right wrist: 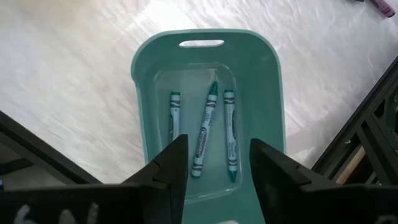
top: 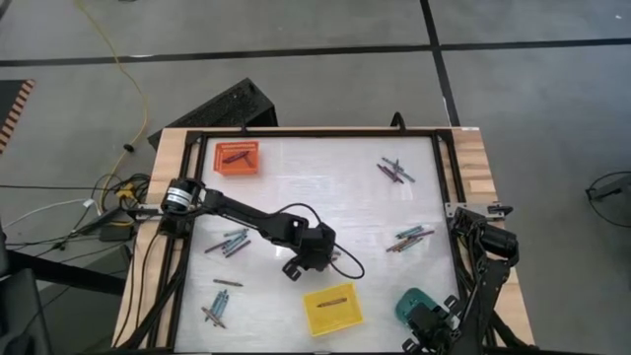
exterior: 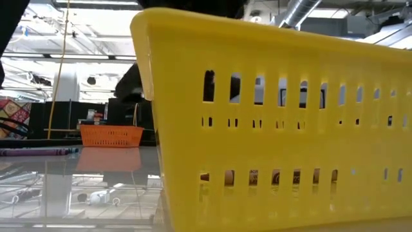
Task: Sort crayons
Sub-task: Put the brown crayon into the yellow bin
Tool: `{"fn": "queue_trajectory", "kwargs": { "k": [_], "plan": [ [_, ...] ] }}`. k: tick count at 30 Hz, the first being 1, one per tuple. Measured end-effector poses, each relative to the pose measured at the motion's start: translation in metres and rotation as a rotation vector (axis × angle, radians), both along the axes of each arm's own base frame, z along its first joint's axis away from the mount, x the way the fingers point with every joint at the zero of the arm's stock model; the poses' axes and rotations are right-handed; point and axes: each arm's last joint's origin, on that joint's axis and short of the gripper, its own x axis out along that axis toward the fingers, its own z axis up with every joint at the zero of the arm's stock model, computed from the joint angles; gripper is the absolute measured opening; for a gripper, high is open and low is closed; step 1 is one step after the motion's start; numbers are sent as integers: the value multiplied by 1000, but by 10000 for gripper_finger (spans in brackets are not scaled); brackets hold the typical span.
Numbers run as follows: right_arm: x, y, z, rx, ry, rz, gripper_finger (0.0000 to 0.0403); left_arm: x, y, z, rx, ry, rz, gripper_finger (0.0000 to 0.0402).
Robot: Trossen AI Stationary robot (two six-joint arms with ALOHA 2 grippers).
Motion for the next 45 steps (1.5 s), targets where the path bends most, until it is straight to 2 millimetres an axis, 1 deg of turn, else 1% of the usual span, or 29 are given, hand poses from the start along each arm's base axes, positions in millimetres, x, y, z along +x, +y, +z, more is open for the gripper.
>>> {"fn": "queue_trajectory", "kwargs": {
  "k": [1,7,12,15,19,21,25,30,35,39,42,45],
  "plan": [
    [0,0,0,-1,0,-1,163,0,-1,-4,3,18,-2,108],
    [1,-1,0,1,0,-4,163,7,-2,-8,1,8,-1,107],
    [1,-1,0,1,-1,-4,163,7,-2,-14,6,23,1,102],
    [1,-1,0,1,0,-4,163,7,-2,-14,0,25,7,80],
    [1,-1,0,0,0,-4,163,7,-3,-14,-21,27,4,28],
    [1,-1,0,0,0,-4,163,8,-3,-13,-28,27,2,11],
    [1,-1,0,0,0,-4,163,9,-2,-13,-32,15,31,11],
    [1,-1,0,1,0,-4,163,11,1,-10,25,-3,78,9],
    [1,-1,0,0,1,0,163,18,3,9,86,-8,147,8],
    [1,-1,0,-2,7,16,163,25,-2,35,87,-5,205,7],
    [1,-1,0,-4,13,35,163,26,-12,54,38,7,243,7],
    [2,-1,0,-15,12,74,163,24,-30,70,-72,41,264,7]
  ]
}}
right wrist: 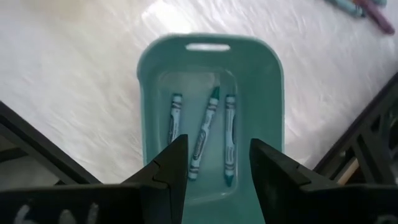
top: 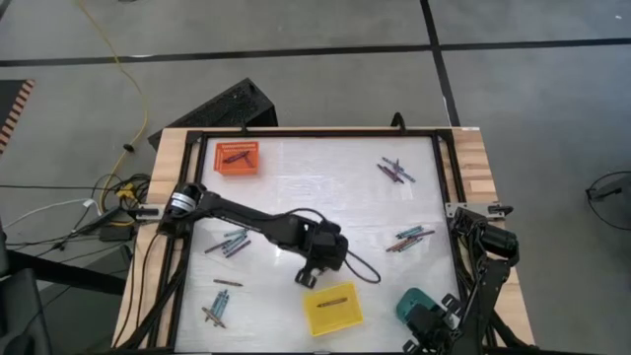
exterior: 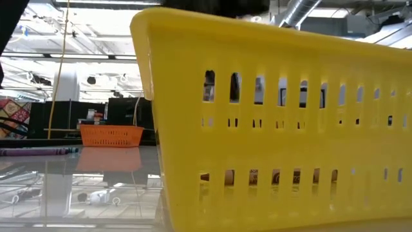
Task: Sort crayons
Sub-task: Put the brown crayon into the yellow bin
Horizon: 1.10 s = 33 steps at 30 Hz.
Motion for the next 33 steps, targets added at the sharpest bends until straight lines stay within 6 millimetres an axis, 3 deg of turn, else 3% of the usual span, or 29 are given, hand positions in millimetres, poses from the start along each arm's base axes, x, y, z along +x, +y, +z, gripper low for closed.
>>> {"fn": "queue_trajectory", "kwargs": {
  "k": [8,12,19,23,33],
  "plan": [
    [4,-1,1,-70,-58,145,163,-10,-70,16,-305,-29,26,7],
    [4,-2,1,-93,-63,201,163,-11,-90,15,-368,-70,73,7],
    [6,-2,2,-121,-86,242,163,-8,-85,-6,-392,-135,215,19],
    [8,-3,2,-124,-91,236,163,-12,-79,-24,-411,-79,261,37],
    [19,-9,2,-136,-70,247,163,-10,-82,-20,-411,-109,207,119]
  ]
}}
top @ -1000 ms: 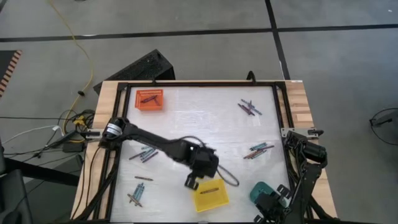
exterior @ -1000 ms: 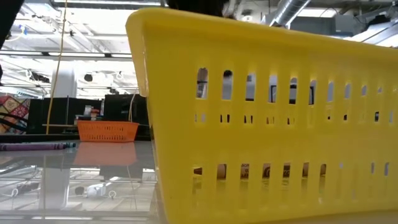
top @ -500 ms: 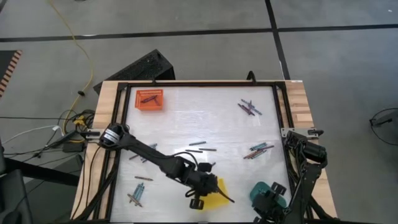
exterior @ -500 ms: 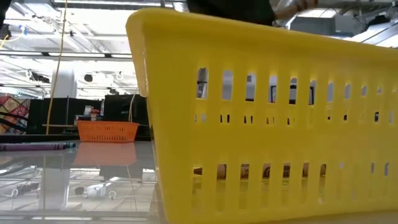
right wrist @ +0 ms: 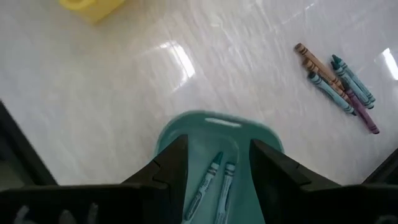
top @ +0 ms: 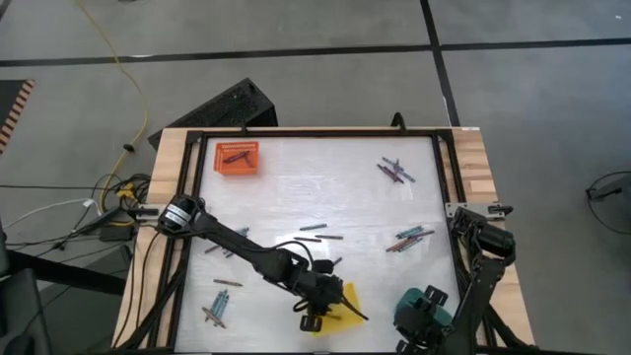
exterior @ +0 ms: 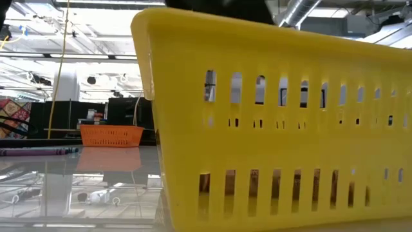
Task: Sort crayons
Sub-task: Put the brown crayon into the yellow bin
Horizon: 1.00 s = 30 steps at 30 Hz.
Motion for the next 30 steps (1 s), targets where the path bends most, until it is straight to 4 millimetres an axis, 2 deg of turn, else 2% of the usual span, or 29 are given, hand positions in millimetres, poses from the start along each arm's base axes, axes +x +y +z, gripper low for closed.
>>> {"fn": "queue_trajectory", "kwargs": {
  "k": [6,12,17,21,25,30],
  "plan": [
    [14,-8,0,-31,23,34,163,-7,8,22,116,27,-33,145],
    [22,-13,1,-71,4,65,163,-34,25,47,344,107,15,146],
    [27,-16,1,-97,-15,82,163,-61,40,65,460,209,27,146],
    [29,-18,2,-122,-34,100,163,-85,46,58,493,336,21,146],
    [33,-20,2,-142,-53,103,163,-116,42,34,461,436,13,146],
    [37,-23,3,-161,-51,119,163,-158,36,9,382,455,73,146]
  ]
}}
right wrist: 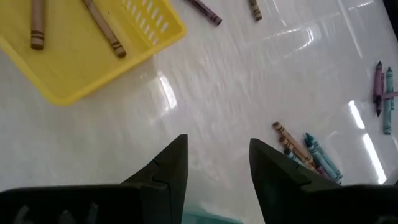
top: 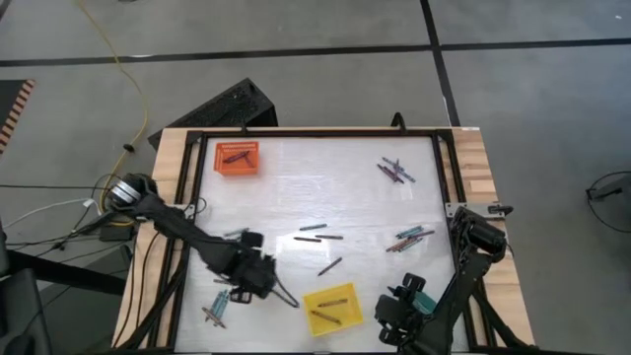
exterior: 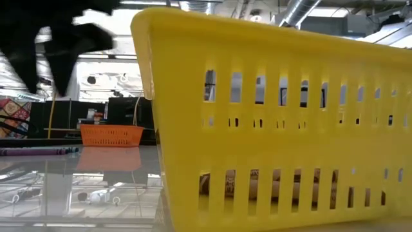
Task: Sort crayons
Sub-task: Put the brown crayon into the yellow bin
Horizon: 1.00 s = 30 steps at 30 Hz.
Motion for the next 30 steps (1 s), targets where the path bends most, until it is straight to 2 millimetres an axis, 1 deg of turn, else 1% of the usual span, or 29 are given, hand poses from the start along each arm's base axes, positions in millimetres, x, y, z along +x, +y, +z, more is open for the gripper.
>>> {"fn": "queue_trajectory", "kwargs": {
  "k": [3,6,11,19,22,26,30],
  "plan": [
    [4,-3,0,-14,15,14,163,-20,-2,-7,-42,-28,69,146],
    [9,-7,0,-26,31,18,163,-38,-6,-13,-67,-38,96,146],
    [17,-13,0,-41,44,20,163,-58,-15,-27,-67,19,112,146],
    [21,-17,0,-67,56,44,163,-69,-26,-30,-77,27,120,146],
    [24,-19,0,-70,60,41,163,-70,-27,-35,-92,25,125,146],
    [25,-20,1,-78,49,42,163,-73,-26,-48,-139,37,132,146],
    [25,-20,1,-81,47,43,163,-73,-24,-50,-133,30,138,146]
  ]
}}
